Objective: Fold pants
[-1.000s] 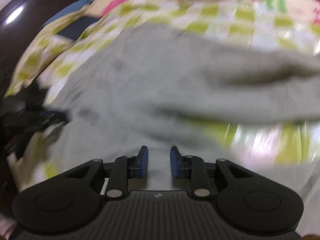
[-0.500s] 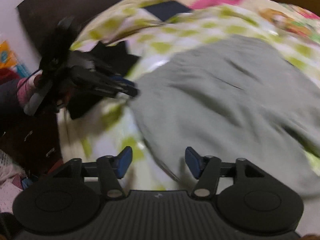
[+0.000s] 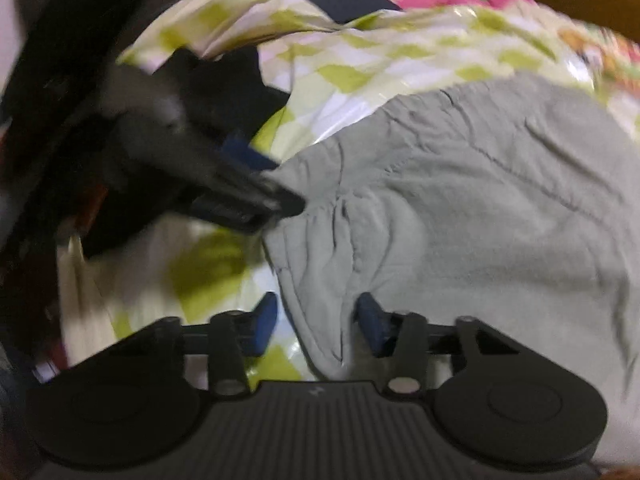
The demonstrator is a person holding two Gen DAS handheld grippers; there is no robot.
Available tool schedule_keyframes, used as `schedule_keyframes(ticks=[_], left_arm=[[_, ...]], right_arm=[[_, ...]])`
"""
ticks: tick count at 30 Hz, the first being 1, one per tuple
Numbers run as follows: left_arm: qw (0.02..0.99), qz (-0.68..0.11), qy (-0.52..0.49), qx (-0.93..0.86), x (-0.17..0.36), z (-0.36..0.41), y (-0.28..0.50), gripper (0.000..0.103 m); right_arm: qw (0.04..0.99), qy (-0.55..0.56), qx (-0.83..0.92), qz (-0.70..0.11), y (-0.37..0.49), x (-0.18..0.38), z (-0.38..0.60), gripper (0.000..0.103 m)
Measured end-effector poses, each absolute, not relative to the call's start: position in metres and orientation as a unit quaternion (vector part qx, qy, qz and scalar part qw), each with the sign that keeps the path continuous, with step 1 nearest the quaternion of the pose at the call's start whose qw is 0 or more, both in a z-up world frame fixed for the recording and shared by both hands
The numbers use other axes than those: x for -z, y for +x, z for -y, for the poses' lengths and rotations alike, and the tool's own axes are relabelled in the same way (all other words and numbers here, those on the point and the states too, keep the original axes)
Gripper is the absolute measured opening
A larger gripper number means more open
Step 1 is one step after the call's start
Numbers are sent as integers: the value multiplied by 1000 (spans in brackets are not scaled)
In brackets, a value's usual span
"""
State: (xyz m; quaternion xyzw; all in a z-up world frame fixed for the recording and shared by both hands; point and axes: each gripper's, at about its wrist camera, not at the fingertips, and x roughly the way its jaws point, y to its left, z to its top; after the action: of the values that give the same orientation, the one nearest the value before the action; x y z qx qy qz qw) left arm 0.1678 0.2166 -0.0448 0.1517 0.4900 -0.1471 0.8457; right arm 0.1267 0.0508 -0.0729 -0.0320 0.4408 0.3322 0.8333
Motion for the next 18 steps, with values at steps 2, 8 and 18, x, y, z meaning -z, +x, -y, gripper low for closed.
schedule_keyframes(ticks=[2, 8, 18], left_arm=[[847, -491, 154, 134, 40, -221, 162, 40], [844, -502, 172, 79, 33, -246, 149, 42], [863, -467, 185, 48, 8, -238, 132, 43]], right_arm=[[825, -28, -351, -442, 121, 71, -63, 34], [807, -8, -392, -441, 115, 71, -97, 49], [840, 87, -343, -411, 93, 19, 21, 57]])
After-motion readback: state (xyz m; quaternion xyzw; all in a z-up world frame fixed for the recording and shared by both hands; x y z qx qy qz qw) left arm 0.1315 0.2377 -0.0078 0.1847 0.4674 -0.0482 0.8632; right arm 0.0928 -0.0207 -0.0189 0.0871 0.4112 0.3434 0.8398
